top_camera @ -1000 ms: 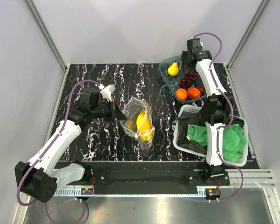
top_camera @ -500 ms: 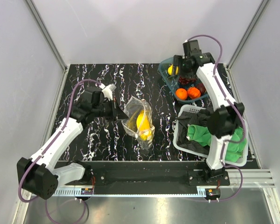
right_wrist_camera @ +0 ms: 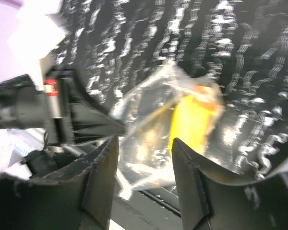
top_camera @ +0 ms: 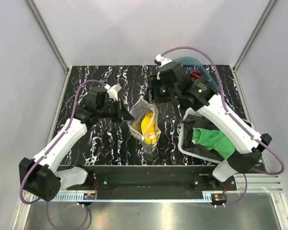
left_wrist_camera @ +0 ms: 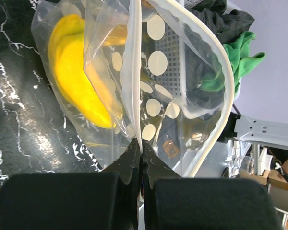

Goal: Open the zip-top bag and remove the fake food

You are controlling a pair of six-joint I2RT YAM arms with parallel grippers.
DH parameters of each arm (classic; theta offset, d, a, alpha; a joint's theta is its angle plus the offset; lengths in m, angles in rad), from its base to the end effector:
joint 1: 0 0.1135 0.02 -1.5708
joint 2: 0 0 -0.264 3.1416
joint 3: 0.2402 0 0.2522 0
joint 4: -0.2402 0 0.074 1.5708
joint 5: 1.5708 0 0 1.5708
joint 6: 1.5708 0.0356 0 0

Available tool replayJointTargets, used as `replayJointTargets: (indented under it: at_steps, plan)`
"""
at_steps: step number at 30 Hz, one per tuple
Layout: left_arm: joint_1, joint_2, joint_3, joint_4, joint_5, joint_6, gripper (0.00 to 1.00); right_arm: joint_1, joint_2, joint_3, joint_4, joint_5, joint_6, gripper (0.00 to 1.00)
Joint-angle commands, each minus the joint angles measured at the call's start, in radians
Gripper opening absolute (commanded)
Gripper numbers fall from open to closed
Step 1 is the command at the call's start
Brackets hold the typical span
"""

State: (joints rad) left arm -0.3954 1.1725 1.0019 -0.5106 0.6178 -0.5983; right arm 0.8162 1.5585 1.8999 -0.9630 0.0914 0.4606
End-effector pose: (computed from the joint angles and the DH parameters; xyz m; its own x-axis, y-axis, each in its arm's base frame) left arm 0.2221 -0.1150 0.3095 -0.8909 -0.1256 -0.4364 0.2752 0.6150 -0.7389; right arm 0.2191 0.2283 0.4523 -0.6572 -0.0528 -0.7519 -0.4271 0.8481 0.3137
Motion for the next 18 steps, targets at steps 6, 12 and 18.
replayJointTargets:
  at_steps: [6, 12, 18]
  plan:
    - [-0.028, -0.074, -0.02, 0.156, -0.026, -0.136, 0.0, 0.066, 0.184, 0.051, 0.047, -0.088, 0.136, 0.44]
    - [-0.028, -0.085, -0.026, 0.175, -0.049, -0.166, 0.0, 0.064, 0.161, -0.105, 0.101, -0.088, 0.095, 0.42]
    - [-0.028, -0.057, -0.013, 0.179, -0.049, -0.15, 0.0, 0.063, 0.13, -0.249, 0.164, -0.087, -0.081, 0.48]
